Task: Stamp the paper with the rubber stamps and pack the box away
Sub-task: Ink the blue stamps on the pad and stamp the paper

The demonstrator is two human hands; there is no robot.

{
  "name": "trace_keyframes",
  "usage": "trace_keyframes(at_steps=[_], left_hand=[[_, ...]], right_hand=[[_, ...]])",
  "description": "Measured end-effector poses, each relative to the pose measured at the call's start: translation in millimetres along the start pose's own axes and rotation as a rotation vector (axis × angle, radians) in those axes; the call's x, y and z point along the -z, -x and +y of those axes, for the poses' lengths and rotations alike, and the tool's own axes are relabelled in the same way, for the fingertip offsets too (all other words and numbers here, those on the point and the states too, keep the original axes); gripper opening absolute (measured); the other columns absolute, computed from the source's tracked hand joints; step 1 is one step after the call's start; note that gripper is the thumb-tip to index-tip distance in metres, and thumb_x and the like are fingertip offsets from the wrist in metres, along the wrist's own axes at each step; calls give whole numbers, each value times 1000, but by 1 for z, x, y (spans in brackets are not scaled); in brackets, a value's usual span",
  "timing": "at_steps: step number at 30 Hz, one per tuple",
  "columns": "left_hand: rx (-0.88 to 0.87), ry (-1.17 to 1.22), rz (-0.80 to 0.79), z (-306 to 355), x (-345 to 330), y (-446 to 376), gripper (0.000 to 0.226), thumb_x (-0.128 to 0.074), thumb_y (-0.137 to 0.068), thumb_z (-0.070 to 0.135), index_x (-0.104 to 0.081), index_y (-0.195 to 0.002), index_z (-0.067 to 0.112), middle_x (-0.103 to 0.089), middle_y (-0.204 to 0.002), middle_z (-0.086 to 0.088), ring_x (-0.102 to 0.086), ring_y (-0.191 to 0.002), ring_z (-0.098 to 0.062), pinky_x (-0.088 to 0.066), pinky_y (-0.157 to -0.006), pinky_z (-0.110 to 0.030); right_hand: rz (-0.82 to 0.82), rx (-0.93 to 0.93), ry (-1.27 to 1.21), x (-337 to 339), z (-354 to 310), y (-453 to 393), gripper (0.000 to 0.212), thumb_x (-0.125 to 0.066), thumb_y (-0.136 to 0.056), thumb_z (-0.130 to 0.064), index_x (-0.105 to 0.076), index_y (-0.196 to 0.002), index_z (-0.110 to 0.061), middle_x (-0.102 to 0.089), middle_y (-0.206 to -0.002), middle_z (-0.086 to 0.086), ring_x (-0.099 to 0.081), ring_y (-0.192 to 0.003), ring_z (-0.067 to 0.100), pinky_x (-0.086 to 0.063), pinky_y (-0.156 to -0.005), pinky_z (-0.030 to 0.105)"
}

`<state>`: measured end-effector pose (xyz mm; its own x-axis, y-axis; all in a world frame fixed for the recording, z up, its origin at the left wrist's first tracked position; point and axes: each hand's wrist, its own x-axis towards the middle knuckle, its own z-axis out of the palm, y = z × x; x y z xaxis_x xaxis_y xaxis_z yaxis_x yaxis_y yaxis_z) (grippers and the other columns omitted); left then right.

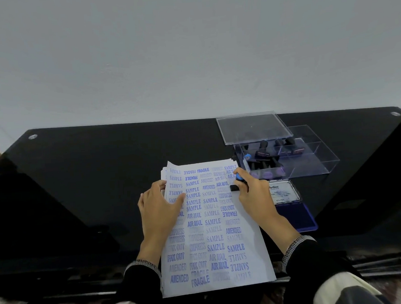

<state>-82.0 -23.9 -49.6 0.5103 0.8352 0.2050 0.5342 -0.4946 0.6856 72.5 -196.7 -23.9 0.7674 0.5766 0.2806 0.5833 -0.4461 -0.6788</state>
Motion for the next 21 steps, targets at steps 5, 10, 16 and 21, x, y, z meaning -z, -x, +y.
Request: trace_keyframes(at_steps=[5, 10, 16, 21], left_hand=[[11, 6, -1, 0, -1, 0, 58, -73, -78, 49, -45, -123, 26, -57, -122, 8, -48, -120, -14, -23, -116, -45], [12, 8, 1, 0, 0, 1, 58, -73, -78, 49, -45, -124, 26, -57, -122, 8, -46, -121, -13, -24, -116, -45], [11, 7, 2, 2, 1, 1, 58, -73, -78, 48, -45, -124, 25, -57, -122, 8, -46, -121, -14, -23, -116, -44], [-1, 7, -2, 1, 1, 0, 58, -73, -78, 49, -45, -122, 25, -56, -118, 10, -45, -120, -14, -24, -115, -43]], right_hand=[[-11, -11, 3, 1, -1, 0, 34, -51, -93, -1, -57, -124, -15, -57, -77, 5, -54, -61, 28, -48, -58, 41], [-7, -8, 16, 1, -2, 0, 37, -52, -93, -1, -56, -127, -14, -58, -77, 5, -54, -62, 26, -48, -59, 40], [-13, -24, 1, 2, -4, 1, 37, -51, -94, -2, -55, -128, -15, -58, -79, 7, -56, -66, 30, -49, -62, 44], [-49, -18, 30, 5, -4, 0, 38, -50, -93, 0, -55, -127, -15, -54, -74, 4, -52, -64, 26, -46, -59, 39]])
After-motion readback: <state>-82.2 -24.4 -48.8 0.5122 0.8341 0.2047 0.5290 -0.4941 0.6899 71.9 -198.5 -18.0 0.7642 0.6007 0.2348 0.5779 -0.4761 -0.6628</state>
